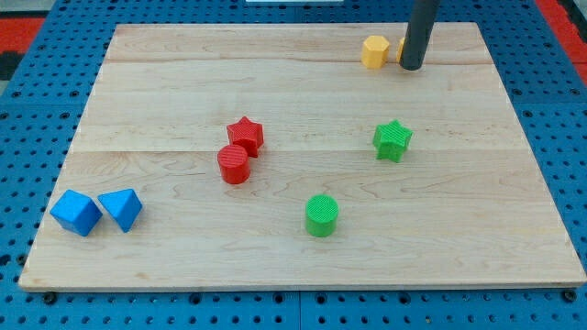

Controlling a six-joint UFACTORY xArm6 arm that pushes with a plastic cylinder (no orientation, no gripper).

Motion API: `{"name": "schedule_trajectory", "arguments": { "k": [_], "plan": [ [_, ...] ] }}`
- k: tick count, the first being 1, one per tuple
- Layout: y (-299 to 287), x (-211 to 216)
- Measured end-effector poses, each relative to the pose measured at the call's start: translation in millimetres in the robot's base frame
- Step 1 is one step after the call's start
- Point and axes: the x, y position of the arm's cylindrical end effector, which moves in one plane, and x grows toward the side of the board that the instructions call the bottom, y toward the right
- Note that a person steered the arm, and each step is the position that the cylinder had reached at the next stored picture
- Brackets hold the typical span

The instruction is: Push the yellow hexagon into the yellow heart

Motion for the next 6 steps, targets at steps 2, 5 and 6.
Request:
{"name": "schedule_trajectory", "arguments": {
  "k": [2,5,6],
  "plan": [
    [29.3,-5.8],
    [-77.3,-11.5],
    [-47.6,-18.1]
  ]
}}
